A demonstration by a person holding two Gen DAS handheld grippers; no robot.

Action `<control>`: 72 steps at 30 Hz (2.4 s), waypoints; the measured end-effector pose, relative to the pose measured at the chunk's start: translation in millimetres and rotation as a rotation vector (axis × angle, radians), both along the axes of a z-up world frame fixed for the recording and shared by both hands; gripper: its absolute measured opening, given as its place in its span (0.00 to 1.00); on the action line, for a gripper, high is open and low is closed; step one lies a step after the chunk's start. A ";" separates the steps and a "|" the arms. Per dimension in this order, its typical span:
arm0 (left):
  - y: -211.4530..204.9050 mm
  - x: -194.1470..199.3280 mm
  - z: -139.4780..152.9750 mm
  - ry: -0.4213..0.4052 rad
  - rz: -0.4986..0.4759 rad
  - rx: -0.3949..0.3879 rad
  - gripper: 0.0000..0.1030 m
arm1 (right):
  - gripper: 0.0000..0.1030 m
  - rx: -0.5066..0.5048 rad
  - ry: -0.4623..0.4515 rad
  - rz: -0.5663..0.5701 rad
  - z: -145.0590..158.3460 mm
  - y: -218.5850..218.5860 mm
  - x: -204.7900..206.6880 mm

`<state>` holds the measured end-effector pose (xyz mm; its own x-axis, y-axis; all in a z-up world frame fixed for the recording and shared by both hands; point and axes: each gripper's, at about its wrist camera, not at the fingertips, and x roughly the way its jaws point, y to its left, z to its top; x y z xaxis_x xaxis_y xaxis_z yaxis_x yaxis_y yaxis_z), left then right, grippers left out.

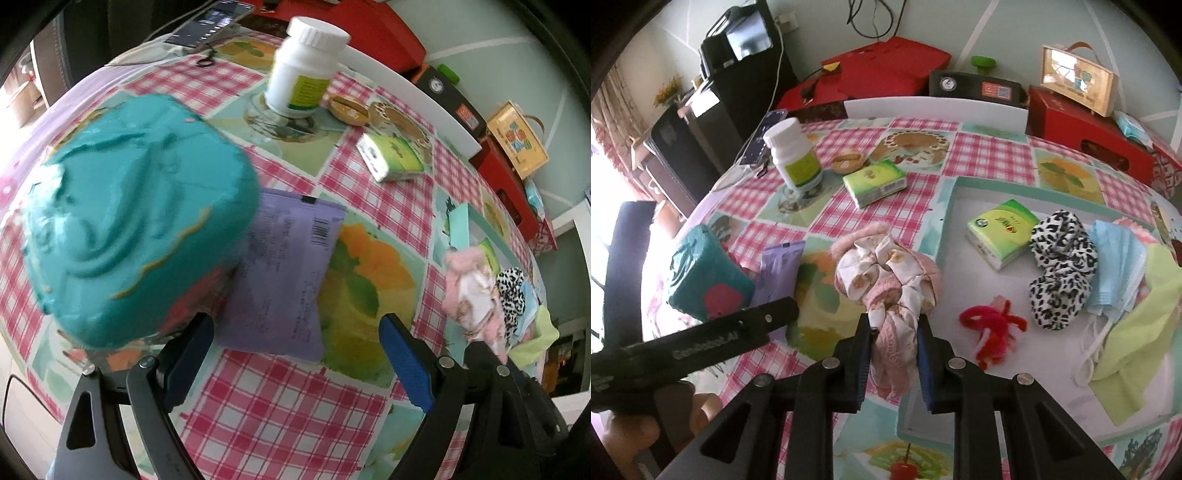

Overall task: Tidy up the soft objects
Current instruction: 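Lift the pink floral fabric with the right gripper toward the white tray, then lower the left gripper onto the purple wipes pack and grasp it while the right holds the fabric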

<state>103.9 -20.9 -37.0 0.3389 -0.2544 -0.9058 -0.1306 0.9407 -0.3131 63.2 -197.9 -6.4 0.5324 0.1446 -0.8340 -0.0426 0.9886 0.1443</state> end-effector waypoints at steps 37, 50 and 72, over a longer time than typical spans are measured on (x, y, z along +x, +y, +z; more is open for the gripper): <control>-13.8 18.1 -7.0 -0.032 0.132 0.070 0.89 | 0.23 0.076 -0.040 -0.110 14.9 -42.7 -7.4; -33.5 27.9 -12.9 -0.021 0.126 0.212 0.89 | 0.23 0.066 -0.028 -0.107 12.5 -41.7 -5.5; -40.2 39.3 -15.2 -0.021 0.146 0.216 0.89 | 0.23 0.055 -0.017 -0.100 9.7 -40.9 -4.0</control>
